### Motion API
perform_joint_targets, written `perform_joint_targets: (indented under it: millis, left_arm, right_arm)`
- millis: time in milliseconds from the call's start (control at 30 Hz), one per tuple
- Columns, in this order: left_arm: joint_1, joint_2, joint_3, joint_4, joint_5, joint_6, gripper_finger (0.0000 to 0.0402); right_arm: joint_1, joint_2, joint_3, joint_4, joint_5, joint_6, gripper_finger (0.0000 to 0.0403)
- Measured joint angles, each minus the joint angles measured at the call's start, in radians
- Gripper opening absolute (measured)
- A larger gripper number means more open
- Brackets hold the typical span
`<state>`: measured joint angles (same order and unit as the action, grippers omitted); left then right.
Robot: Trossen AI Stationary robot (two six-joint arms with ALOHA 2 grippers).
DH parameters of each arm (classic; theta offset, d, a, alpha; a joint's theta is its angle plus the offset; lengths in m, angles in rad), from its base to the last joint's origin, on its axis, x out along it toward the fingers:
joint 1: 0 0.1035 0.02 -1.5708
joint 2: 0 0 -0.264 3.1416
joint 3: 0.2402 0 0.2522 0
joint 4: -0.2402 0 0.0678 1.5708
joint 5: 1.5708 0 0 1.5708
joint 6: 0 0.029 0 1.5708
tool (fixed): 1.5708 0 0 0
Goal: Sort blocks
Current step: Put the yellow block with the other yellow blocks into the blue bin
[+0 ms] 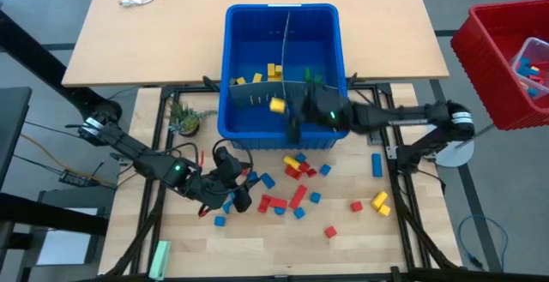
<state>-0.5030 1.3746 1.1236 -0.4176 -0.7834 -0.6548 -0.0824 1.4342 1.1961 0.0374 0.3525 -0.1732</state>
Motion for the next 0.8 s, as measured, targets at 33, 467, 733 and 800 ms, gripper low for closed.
perform_joint_targets:
  millis: [33,467,733,800]
  left_arm:
    - [0.0,0.0,0.0,0.001,0.0,0.0,0.0243]
    - [0.0,0.0,0.0,0.007,0.0,0.023,0.0243]
    - [0.0,0.0,0.0,0.006,0.001,0.023,0.0243]
    - [0.0,0.0,0.0,0.006,0.001,0.026,0.0243]
  right_arm:
    - [-0.035,0.024,0.031,0.004,0.0,-0.01,0.0125]
    - [-0.373,0.371,0.349,0.006,-0.095,-0.003,0.0131]
    - [-0.401,0.442,0.42,0.015,-0.084,-0.004,0.0198]
    - [-0.396,0.429,0.42,0.01,-0.082,-0.006,0.0219]
